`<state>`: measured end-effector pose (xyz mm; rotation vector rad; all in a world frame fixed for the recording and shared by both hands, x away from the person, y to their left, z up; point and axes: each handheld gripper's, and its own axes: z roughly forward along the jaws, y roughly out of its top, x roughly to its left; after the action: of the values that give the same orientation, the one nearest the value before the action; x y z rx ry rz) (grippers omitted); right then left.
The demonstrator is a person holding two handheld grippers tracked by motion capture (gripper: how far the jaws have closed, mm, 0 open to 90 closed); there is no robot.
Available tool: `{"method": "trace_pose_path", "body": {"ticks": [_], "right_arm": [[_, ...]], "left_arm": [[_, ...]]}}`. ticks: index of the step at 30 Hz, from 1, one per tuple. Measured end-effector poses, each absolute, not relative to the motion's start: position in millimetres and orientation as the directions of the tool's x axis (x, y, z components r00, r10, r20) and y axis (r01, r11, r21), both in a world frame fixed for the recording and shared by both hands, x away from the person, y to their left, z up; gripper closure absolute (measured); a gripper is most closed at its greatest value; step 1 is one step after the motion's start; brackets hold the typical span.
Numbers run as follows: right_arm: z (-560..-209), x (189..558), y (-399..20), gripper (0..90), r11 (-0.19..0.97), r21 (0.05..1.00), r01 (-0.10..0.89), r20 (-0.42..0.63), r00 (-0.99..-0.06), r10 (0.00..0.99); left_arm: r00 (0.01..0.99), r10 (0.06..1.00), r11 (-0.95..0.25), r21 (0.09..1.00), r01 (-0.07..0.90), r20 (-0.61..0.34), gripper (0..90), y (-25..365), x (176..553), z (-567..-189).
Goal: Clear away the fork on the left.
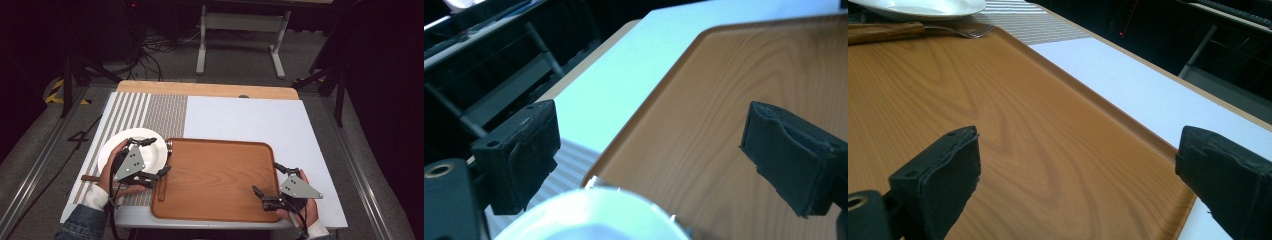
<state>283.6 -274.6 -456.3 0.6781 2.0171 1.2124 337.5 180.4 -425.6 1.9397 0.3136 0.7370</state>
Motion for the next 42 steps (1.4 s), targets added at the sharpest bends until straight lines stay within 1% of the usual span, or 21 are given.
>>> {"method": "trace_pose_path", "body": {"ticks": [4, 7, 10, 11, 14, 16, 18, 26, 42], "right_arm": [[-456.7, 283.4, -274.6, 5.3, 0.433, 0.897, 0.088, -0.284, -0.634, 0.719], [-456.9, 282.9, -275.1, 5.3, 0.433, 0.897, 0.087, -0.285, -0.634, 0.719], [-457.3, 282.3, -275.8, 5.3, 0.437, 0.896, 0.085, -0.290, -0.633, 0.718], [-457.3, 282.4, -275.8, 5.3, 0.435, 0.897, 0.084, -0.288, -0.634, 0.717], [-457.6, 282.4, -275.2, 5.3, 0.437, 0.896, 0.084, -0.289, -0.636, 0.715], [-457.7, 281.7, -274.4, 5.3, 0.440, 0.894, 0.083, -0.291, -0.639, 0.712], [-457.6, 281.7, -274.9, 5.2, 0.438, 0.895, 0.082, -0.290, -0.639, 0.713], [-457.8, 280.8, -274.1, 5.3, 0.445, 0.892, 0.078, -0.298, -0.639, 0.709], [-458.7, 280.6, -272.1, 5.2, 0.454, 0.888, 0.077, -0.304, -0.641, 0.705]], "left_arm": [[0.770, 0.543, -0.444, 0.893, -0.074, 0.334, 9.4, 191.7, 332.3, -430.3], [0.773, 0.550, -0.447, 0.893, -0.048, 0.316, 7.3, 198.3, 328.6, -435.9], [0.772, 0.568, -0.424, 0.906, -0.021, 0.284, 6.3, 207.3, 322.4, -442.5], [0.772, 0.581, -0.403, 0.915, -0.002, 0.258, 5.8, 212.3, 319.3, -445.5], [0.763, 0.599, -0.388, 0.921, 0.012, 0.242, 5.7, 217.1, 316.1, -448.6], [0.759, 0.618, -0.357, 0.933, 0.038, 0.206, 5.6, 223.4, 312.1, -453.6], [0.751, 0.630, -0.354, 0.934, 0.053, 0.196, 5.3, 227.6, 308.9, -456.8], [0.741, 0.636, -0.367, 0.929, 0.047, 0.214, 5.2, 230.4, 303.0, -459.5], [0.764, 0.615, -0.356, 0.933, 0.050, 0.194, 3.9, 230.0, 302.7, -460.9]]}}
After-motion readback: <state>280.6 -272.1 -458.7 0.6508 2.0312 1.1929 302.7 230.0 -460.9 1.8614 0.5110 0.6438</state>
